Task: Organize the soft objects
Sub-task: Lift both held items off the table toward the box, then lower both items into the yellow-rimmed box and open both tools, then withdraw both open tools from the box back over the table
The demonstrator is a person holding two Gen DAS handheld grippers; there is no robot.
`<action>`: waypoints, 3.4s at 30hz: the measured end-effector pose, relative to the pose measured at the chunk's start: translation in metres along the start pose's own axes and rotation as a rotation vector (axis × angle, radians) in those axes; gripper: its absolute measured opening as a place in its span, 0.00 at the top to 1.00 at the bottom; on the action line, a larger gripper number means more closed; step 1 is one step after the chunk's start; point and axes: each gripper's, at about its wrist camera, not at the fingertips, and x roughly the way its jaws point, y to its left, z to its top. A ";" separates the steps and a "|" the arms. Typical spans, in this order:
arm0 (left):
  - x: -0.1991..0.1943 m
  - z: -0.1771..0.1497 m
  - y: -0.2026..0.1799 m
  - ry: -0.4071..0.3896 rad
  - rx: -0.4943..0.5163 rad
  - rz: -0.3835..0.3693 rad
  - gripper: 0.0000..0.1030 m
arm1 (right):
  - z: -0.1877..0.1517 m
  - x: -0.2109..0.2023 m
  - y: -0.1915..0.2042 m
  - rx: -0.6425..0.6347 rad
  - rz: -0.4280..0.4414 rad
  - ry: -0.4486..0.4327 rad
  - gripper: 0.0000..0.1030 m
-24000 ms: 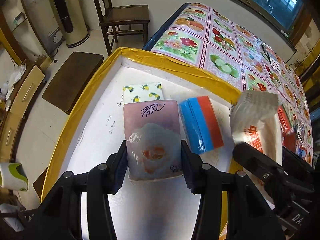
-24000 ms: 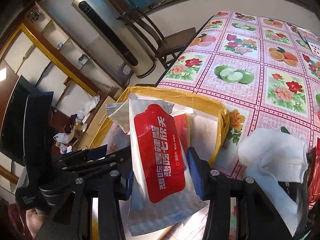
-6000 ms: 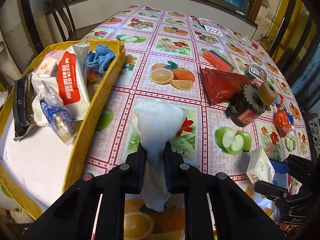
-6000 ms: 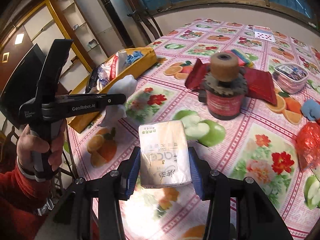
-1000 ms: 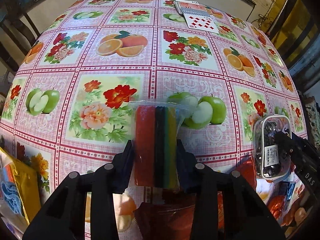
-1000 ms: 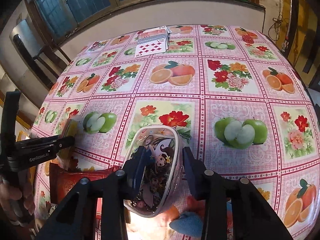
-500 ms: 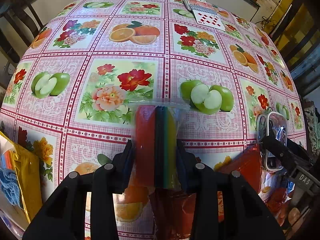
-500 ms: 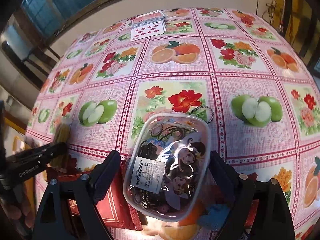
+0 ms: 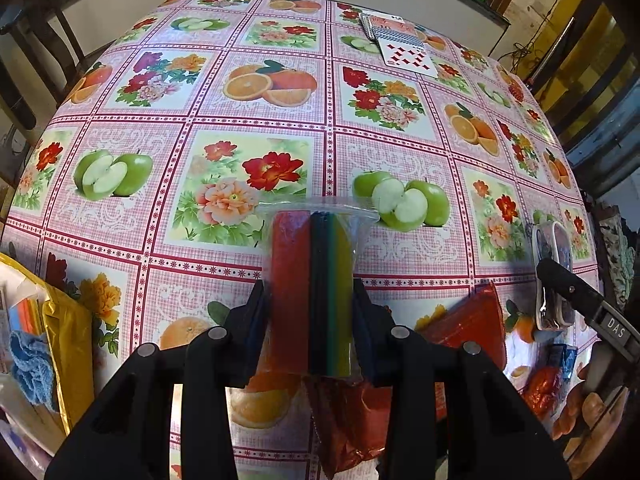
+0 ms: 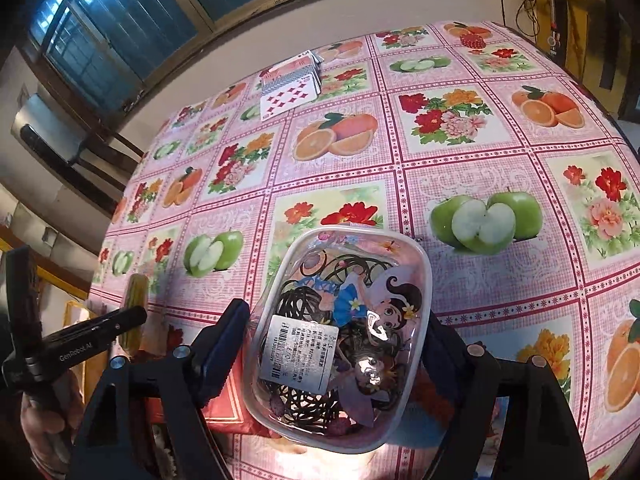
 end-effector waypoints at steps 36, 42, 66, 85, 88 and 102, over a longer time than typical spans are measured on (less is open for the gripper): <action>-0.127 -0.176 0.242 -0.218 -0.266 0.255 0.62 | -0.171 0.068 0.388 -0.403 0.375 0.183 0.18; -0.126 -0.184 0.245 -0.264 -0.308 0.280 0.48 | -0.169 0.059 0.374 -0.375 0.416 0.185 0.17; -0.153 -0.207 0.131 -0.461 -0.149 0.274 0.37 | -0.210 -0.080 0.228 -0.377 0.418 -0.070 0.10; -0.116 -0.202 0.024 -0.408 0.027 0.252 0.31 | -0.209 -0.143 0.055 -0.154 0.261 -0.204 0.09; -0.111 -0.200 0.021 -0.382 0.024 0.234 0.31 | -0.208 -0.150 0.031 -0.118 0.222 -0.227 0.08; -0.098 -0.184 -0.023 -0.274 0.059 0.070 0.31 | -0.185 -0.142 -0.031 -0.146 0.015 -0.206 0.07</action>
